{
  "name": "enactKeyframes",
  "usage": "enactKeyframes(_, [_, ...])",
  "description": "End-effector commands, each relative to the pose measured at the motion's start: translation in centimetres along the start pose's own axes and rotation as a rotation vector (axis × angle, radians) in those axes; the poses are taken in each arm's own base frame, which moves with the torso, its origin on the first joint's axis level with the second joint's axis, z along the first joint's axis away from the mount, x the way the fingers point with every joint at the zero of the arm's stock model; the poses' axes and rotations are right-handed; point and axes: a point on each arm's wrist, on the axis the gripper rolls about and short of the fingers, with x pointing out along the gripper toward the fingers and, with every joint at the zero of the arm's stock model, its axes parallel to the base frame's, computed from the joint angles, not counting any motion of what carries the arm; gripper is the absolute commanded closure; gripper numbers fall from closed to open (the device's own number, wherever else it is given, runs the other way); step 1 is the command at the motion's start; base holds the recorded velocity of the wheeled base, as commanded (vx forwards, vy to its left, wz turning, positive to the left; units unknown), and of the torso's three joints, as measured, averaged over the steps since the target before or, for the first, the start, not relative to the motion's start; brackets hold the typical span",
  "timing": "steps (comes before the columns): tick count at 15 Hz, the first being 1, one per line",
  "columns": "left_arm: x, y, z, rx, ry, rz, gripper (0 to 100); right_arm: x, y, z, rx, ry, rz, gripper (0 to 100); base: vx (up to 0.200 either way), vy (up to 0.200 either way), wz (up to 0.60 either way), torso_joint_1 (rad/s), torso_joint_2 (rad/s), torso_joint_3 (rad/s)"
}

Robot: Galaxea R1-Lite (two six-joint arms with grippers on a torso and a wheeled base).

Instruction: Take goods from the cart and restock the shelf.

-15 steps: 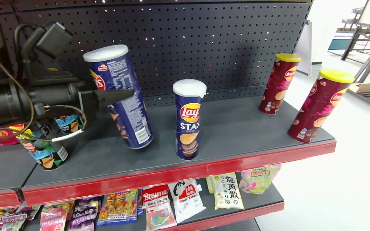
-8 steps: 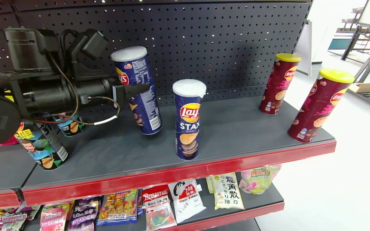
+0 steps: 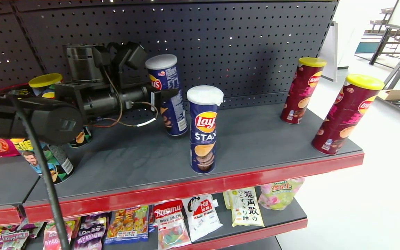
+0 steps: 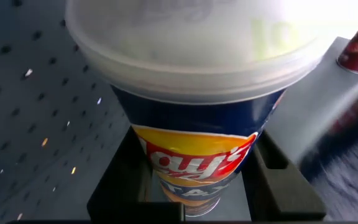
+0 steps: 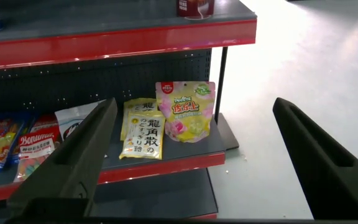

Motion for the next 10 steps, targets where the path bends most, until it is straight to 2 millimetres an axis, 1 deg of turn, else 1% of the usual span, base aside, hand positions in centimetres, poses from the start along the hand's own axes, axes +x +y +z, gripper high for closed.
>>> enactKeyframes(1, [2.1, 0.2, -1.4, -0.005, 0.015, -0.016, 100, 0.0, 0.0, 0.0, 0.0, 0.0, 0.001, 0, 0.0, 0.0, 0.0, 0.0, 0.0, 0.0])
enactKeyframes(3, [3.2, -0.1, -1.4, 0.005, -0.008, -0.029, 100, 0.0, 0.0, 0.0, 0.0, -0.002, 0.001, 0, 0.0, 0.0, 0.0, 0.0, 0.0, 0.0])
enactKeyframes(6, [3.6, 0.0, -1.8, 0.007, -0.005, -0.029, 100, 0.0, 0.0, 0.0, 0.0, -0.002, 0.001, 0, 0.0, 0.0, 0.0, 0.0, 0.0, 0.0])
enactKeyframes(8, [3.8, -0.4, -2.0, 0.004, 0.002, -0.045, 100, 0.0, 0.0, 0.0, 0.0, -0.002, 0.001, 0, 0.0, 0.0, 0.0, 0.0, 0.0, 0.0])
enactKeyframes(10, [4.2, -0.4, -2.2, 0.008, 0.005, -0.049, 100, 0.0, 0.0, 0.0, 0.0, 0.0, 0.001, 0, 0.0, 0.0, 0.0, 0.0, 0.0, 0.0])
